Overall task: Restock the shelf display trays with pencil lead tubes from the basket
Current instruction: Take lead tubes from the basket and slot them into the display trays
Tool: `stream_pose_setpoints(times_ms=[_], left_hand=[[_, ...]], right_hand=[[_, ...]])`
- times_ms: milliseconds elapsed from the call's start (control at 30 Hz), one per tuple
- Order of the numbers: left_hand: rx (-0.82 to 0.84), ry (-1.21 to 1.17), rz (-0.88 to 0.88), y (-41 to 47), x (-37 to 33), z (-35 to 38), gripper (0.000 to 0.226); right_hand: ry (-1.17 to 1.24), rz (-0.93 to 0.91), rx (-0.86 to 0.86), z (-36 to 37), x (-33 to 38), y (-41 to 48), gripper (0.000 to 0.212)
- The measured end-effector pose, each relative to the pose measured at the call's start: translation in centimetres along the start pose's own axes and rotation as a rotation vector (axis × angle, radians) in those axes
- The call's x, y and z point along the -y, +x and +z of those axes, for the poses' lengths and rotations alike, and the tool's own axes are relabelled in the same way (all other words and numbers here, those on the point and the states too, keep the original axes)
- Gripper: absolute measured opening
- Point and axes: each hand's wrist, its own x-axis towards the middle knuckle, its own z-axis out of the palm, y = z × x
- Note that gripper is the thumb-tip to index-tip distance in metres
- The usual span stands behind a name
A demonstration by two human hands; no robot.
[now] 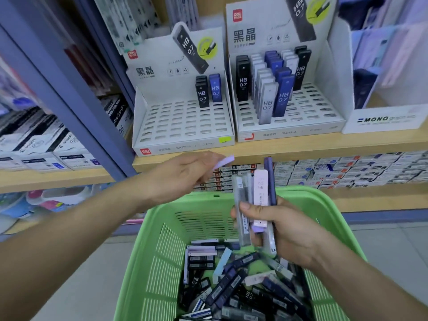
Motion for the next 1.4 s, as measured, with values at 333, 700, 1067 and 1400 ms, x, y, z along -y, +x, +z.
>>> stream_pose_setpoints(times_ms=[333,700,1067,1400], left_hand=[[-0.136,-0.154,0.139,1.7,-2.8,-2.2,0.027],[-0.083,-0.425,0.297,4.0,-8.0,-0.7,0.022],[-0.223,-0.245,0.378,8.5,-15.0,2.2,0.029],[-0.107,-0.244,0.348,13.9,-19.7,4.4,0.026]], right_hand=[[-0.117,-0.206,-0.094,0.5,7.1,-2.2,0.037],[-0.36,-0.375,-0.235,-1.2,12.4,-4.8,0.042],[-0.142,-0.371,-0.135,-5.0,16.0,-7.1,0.027],[0.059,-0.547,-0.373,-11.0,19.0,-7.4,0.035]])
